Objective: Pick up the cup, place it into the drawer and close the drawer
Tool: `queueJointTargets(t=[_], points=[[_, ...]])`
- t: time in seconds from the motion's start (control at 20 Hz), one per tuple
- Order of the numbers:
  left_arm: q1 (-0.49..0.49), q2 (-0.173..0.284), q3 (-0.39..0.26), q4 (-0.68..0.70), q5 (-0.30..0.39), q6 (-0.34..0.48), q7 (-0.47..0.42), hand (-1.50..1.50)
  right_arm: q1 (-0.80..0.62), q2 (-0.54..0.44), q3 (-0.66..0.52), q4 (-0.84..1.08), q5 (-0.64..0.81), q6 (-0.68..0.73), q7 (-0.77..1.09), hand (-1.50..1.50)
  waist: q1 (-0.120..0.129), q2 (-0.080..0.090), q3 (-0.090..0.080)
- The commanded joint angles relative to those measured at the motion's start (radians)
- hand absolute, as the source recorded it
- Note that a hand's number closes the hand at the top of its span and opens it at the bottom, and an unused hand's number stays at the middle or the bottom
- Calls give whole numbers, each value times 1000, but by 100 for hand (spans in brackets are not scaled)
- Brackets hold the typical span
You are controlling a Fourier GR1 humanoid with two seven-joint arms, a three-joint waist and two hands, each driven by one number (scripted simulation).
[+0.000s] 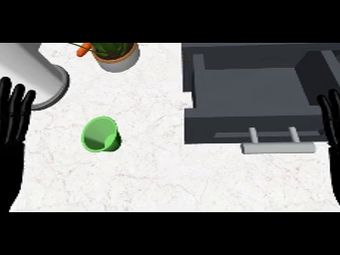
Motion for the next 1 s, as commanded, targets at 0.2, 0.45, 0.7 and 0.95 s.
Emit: queueJointTargets(t=[0.2, 0.45, 0.7, 0.95], points=[[-160, -99, -78, 141, -176, 142, 5, -150, -11, -10, 18, -9, -37, 50, 19, -150, -2, -33, -37], [-164, -110, -110, 254, 24, 275, -27, -150, -80, -13, 33, -14, -141, 83, 164, -150, 0, -32, -38], [-192, -110, -110, 347, 63, 275, -110, -150, -105, 35, 57, 9, -88, 32, 163, -150, 5, -33, -38], [-259, -111, -131, 382, 52, 341, -86, -150, -138, 52, 70, 85, -46, 32, 105, -150, 5, -33, -38]])
